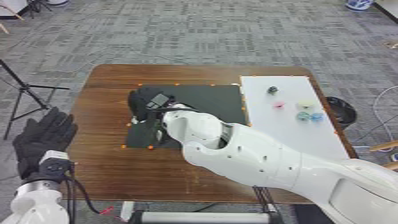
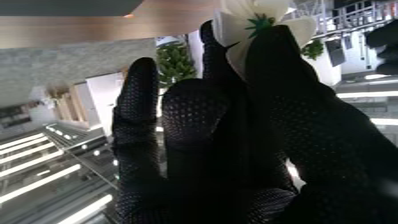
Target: Arrange flowers
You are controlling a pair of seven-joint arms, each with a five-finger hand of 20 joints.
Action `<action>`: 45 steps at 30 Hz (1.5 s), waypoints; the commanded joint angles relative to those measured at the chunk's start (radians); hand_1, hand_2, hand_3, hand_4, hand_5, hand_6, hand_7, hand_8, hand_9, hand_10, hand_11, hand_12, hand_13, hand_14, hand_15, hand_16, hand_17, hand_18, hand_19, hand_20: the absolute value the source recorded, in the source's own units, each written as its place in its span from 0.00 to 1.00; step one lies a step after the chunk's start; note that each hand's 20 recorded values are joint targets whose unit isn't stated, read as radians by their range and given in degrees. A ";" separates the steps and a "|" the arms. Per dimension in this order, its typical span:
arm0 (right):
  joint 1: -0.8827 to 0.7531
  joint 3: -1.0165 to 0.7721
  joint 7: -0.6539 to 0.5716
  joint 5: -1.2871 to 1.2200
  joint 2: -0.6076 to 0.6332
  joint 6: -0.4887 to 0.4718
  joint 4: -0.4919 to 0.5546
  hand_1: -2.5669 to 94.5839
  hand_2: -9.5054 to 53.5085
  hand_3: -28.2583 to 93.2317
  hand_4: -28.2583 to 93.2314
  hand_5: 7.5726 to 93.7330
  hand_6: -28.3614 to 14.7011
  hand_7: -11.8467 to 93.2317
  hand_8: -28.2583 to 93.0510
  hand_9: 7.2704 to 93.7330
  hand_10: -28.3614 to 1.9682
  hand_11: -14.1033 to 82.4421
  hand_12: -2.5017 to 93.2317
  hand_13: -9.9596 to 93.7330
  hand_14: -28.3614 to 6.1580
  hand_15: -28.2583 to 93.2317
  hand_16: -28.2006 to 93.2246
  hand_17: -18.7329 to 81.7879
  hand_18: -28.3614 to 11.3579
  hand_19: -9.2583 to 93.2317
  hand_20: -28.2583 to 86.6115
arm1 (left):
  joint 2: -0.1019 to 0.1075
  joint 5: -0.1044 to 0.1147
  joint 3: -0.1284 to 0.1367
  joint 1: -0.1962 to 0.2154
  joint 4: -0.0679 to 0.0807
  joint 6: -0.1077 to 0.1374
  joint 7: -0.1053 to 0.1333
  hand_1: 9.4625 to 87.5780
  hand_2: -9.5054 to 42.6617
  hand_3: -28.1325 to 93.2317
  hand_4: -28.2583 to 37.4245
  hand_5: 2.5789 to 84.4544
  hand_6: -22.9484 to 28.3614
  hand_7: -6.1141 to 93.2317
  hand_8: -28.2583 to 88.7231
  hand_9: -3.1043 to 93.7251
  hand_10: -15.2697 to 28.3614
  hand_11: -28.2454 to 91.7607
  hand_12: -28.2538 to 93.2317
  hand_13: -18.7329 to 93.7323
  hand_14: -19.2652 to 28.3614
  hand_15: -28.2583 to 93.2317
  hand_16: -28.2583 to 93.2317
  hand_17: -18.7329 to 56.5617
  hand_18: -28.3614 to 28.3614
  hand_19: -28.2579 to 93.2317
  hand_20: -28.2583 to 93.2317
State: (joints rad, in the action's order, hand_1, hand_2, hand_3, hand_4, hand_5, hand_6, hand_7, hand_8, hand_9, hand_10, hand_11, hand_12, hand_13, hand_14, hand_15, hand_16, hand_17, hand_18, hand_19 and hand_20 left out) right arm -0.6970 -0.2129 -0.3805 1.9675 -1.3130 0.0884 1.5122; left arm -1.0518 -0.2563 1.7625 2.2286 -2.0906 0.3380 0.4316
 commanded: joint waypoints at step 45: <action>-0.058 -0.150 0.183 0.001 -0.077 -0.507 -0.010 0.50 0.39 0.86 0.05 0.53 0.70 0.29 0.13 0.57 0.69 0.29 0.20 0.61 0.56 0.83 0.55 0.37 0.32 0.69 0.56 | 0.026 0.016 0.004 -0.008 0.004 -0.029 0.026 0.18 0.56 0.86 0.00 0.53 0.66 0.20 0.17 0.41 0.75 0.46 0.32 0.41 0.75 0.52 0.18 0.16 0.78 0.57 0.32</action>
State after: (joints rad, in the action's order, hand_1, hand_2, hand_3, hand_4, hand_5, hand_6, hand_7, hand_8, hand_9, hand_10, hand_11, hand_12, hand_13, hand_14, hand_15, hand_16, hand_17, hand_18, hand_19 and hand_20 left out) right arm -0.7576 -0.3491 -0.2119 1.9595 -1.3704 -0.4077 1.5059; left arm -1.0212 -0.2449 1.7730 2.2120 -2.0827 0.3105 0.4528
